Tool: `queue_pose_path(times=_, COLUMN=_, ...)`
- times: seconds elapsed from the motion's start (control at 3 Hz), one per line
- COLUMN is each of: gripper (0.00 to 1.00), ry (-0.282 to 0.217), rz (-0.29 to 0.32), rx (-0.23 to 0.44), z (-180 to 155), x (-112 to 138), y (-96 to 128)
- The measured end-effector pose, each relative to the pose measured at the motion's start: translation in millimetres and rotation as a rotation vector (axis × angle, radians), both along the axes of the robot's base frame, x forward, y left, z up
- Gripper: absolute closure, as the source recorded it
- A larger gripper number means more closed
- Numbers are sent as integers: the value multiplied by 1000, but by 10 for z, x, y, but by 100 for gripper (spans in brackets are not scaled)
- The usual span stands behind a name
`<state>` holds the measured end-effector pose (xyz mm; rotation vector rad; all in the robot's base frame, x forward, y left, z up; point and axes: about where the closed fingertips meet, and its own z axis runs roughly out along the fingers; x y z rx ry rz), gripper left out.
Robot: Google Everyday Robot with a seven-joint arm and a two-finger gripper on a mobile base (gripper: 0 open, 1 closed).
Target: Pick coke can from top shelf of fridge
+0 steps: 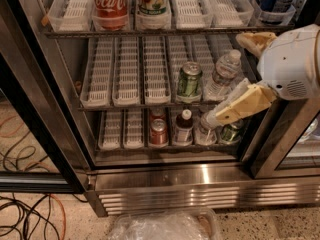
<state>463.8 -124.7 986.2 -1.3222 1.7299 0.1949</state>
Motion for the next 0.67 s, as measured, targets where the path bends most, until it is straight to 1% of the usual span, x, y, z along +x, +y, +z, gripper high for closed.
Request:
queue_pose_path(times=0.33, gripper=0, ry=-25, rz=-20, rx=157, z=118, x=65, y=172)
queue_pose_path(times=0.67, gripper=0, ry=-56, rz=-57, rx=302, z=208, x=122, y=338)
